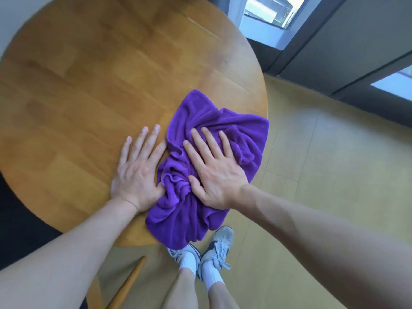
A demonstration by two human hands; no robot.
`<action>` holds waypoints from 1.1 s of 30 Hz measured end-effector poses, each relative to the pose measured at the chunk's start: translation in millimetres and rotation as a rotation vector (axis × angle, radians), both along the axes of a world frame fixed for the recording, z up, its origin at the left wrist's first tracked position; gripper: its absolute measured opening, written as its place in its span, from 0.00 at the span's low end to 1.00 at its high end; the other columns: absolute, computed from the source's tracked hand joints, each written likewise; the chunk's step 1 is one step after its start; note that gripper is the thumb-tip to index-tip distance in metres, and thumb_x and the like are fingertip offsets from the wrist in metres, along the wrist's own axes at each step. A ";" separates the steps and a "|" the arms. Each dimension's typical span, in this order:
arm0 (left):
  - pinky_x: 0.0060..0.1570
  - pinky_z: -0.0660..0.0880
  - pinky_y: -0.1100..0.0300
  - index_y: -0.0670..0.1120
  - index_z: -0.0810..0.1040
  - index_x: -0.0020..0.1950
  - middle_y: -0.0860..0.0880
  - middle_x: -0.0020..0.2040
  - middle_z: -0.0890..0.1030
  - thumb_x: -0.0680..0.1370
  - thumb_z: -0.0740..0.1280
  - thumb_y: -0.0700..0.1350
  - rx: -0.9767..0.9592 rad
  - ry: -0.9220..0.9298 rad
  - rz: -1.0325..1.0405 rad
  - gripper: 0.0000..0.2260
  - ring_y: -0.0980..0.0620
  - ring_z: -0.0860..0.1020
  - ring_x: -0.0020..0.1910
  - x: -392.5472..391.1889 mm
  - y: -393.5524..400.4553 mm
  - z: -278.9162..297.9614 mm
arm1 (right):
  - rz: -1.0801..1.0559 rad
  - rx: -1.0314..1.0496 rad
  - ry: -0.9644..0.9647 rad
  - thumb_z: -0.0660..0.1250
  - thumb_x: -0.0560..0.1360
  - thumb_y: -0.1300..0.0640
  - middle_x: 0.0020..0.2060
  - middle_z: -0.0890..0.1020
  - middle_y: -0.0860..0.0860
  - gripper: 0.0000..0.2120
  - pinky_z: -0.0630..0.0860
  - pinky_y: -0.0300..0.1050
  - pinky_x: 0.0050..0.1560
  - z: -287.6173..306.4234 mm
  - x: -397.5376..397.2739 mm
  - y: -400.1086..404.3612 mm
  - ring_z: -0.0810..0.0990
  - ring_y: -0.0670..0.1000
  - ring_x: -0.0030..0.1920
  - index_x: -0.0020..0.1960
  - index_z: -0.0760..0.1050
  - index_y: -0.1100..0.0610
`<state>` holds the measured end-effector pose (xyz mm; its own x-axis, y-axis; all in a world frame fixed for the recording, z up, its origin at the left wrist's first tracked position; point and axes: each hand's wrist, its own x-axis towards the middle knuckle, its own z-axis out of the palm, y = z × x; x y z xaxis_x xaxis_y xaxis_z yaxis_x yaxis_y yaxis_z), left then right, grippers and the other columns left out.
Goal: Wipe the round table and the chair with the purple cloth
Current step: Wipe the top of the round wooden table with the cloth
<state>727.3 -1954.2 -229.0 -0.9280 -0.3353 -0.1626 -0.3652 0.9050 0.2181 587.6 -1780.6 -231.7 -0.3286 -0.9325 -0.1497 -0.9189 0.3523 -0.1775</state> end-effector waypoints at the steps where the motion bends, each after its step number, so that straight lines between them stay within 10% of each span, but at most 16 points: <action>1: 0.80 0.51 0.40 0.44 0.67 0.78 0.46 0.84 0.56 0.70 0.58 0.61 -0.006 0.001 0.002 0.39 0.44 0.54 0.83 -0.2 0.0 -0.3 | 0.093 -0.004 0.001 0.53 0.78 0.41 0.82 0.54 0.60 0.37 0.45 0.67 0.78 0.0 -7.6 -1.1 0.50 0.63 0.82 0.81 0.58 0.59; 5: 0.79 0.52 0.40 0.43 0.69 0.76 0.46 0.84 0.57 0.69 0.59 0.61 -0.013 0.007 -0.010 0.39 0.43 0.55 0.83 -0.9 -1.2 -2.0 | 0.104 -0.107 -0.040 0.57 0.77 0.41 0.81 0.60 0.56 0.35 0.49 0.65 0.79 -1.3 -15.5 -6.3 0.56 0.59 0.81 0.79 0.64 0.57; 13: 0.80 0.52 0.41 0.48 0.65 0.79 0.46 0.84 0.57 0.72 0.59 0.58 0.006 0.057 -0.006 0.36 0.43 0.56 0.83 0.8 -1.6 -4.7 | -0.587 -0.090 -0.022 0.55 0.78 0.45 0.80 0.63 0.51 0.30 0.51 0.65 0.78 5.9 28.4 -35.2 0.60 0.57 0.80 0.79 0.66 0.52; 20: 0.79 0.49 0.39 0.47 0.70 0.76 0.47 0.85 0.55 0.71 0.59 0.60 -0.020 0.004 -0.004 0.35 0.45 0.54 0.83 0.6 0.8 -2.0 | -0.098 0.030 -0.052 0.50 0.80 0.44 0.82 0.55 0.55 0.34 0.44 0.67 0.78 2.9 6.6 -27.3 0.50 0.60 0.82 0.82 0.57 0.57; 33: 0.78 0.50 0.34 0.44 0.78 0.70 0.46 0.84 0.56 0.66 0.64 0.62 -0.037 -0.054 -0.025 0.36 0.45 0.54 0.83 -1.5 -1.4 -1.7 | 0.174 0.017 -0.077 0.56 0.78 0.41 0.81 0.60 0.50 0.33 0.52 0.65 0.77 4.5 -35.8 -36.8 0.60 0.62 0.79 0.80 0.62 0.53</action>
<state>725.8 -1955.6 -230.7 -0.9261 -0.3193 -0.2008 -0.3532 0.9209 0.1650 551.8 -1817.4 -227.2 -0.1493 -0.9714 -0.1847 -0.9502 0.1927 -0.2451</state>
